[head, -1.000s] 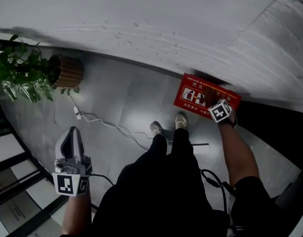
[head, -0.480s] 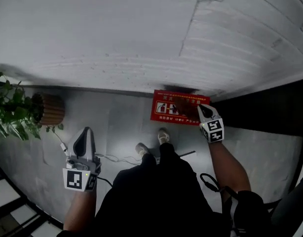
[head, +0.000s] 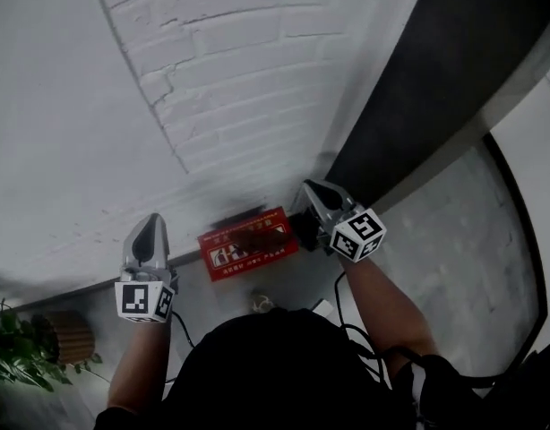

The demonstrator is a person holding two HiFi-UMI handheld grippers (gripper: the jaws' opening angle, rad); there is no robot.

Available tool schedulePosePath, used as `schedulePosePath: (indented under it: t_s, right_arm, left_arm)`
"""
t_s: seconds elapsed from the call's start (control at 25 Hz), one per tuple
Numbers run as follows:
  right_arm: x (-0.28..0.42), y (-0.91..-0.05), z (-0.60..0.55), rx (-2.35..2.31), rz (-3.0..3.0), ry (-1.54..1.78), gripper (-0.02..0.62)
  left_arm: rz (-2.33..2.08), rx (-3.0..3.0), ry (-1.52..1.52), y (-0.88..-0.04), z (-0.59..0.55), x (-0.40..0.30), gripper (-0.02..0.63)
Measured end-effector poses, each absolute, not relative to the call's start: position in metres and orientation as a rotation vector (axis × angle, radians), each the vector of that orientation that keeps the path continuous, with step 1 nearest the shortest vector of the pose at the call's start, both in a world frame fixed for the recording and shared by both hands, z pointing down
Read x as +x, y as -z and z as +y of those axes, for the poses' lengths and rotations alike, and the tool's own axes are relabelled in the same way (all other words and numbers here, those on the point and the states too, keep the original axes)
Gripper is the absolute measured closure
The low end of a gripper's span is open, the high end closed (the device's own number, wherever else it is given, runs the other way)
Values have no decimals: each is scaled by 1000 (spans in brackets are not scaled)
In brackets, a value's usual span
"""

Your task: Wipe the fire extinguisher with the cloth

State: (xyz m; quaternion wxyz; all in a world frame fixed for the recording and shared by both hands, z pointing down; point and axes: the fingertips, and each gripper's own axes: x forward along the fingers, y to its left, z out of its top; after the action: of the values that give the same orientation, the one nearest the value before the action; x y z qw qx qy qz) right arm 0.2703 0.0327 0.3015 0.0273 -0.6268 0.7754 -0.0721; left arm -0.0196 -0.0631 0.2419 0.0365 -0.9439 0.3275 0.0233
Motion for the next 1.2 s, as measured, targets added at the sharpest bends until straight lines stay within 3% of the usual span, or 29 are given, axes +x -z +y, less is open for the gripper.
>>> schedulePosePath:
  t_s: [0.48,1.2]
  right_arm:
    - [288,-406,43,-2307,2270,446,594]
    - [257,-416,33,-2326,2267,466,595]
  left_arm:
    - [1198,-2832,249,-306,-80,-79,606]
    - [1208,-2829,249,-303,-62,-111,606]
